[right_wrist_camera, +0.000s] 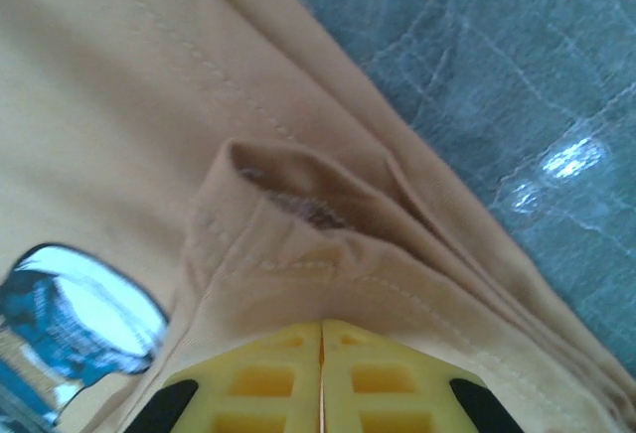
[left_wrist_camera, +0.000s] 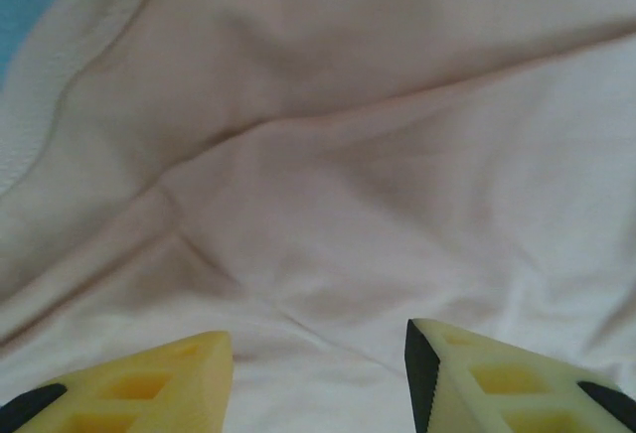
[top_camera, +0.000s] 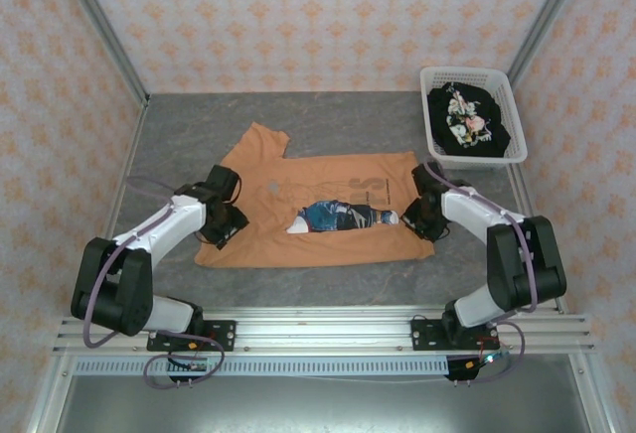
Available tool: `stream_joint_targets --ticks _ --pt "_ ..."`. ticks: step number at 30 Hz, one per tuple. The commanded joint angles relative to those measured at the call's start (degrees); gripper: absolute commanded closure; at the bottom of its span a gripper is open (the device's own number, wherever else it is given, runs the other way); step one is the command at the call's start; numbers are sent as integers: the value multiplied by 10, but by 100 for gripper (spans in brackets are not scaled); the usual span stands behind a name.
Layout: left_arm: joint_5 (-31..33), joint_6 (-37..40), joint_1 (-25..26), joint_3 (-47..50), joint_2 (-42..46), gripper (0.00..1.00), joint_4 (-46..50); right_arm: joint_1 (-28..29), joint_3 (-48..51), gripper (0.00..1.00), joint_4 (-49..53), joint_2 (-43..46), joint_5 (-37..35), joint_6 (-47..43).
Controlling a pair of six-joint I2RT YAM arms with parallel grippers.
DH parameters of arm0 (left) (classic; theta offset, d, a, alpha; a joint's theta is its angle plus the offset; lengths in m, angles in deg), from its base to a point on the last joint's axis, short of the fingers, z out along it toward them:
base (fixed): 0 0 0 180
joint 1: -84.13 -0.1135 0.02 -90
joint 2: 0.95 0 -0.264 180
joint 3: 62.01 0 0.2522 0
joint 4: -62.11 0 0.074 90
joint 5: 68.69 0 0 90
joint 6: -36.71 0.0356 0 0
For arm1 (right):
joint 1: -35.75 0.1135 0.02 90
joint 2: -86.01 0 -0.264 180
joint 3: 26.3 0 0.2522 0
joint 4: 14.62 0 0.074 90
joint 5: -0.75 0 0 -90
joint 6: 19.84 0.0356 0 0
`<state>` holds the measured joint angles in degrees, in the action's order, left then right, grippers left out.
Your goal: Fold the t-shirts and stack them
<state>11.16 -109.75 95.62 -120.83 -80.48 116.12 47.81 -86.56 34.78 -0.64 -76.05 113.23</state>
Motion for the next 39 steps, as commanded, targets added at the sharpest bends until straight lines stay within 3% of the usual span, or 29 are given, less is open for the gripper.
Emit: stream_joint_targets --ticks 1,8,15,22,26,30,39 --pt "6 3 -19 16 -20 51 1 -4 -8 93 25 -27 -27 -2" --pt "81 -24 -59 44 -53 66 31 32 -14 93 53 -64 -9 -23" --pt "108 -27 -118 85 9 67 51 111 2 92 86 -62 40 8" --pt "122 17 -159 31 6 66 85 145 14 88 82 -26 78 55" --pt "143 44 -145 -73 10 55 105 139 -51 77 99 11 13 22" --pt "171 97 -114 -230 -69 43 127 123 -146 69 111 -4 -49 -27" --pt "122 181 -108 -517 -327 43 79 75 -328 65 52 -128 -78 -124"
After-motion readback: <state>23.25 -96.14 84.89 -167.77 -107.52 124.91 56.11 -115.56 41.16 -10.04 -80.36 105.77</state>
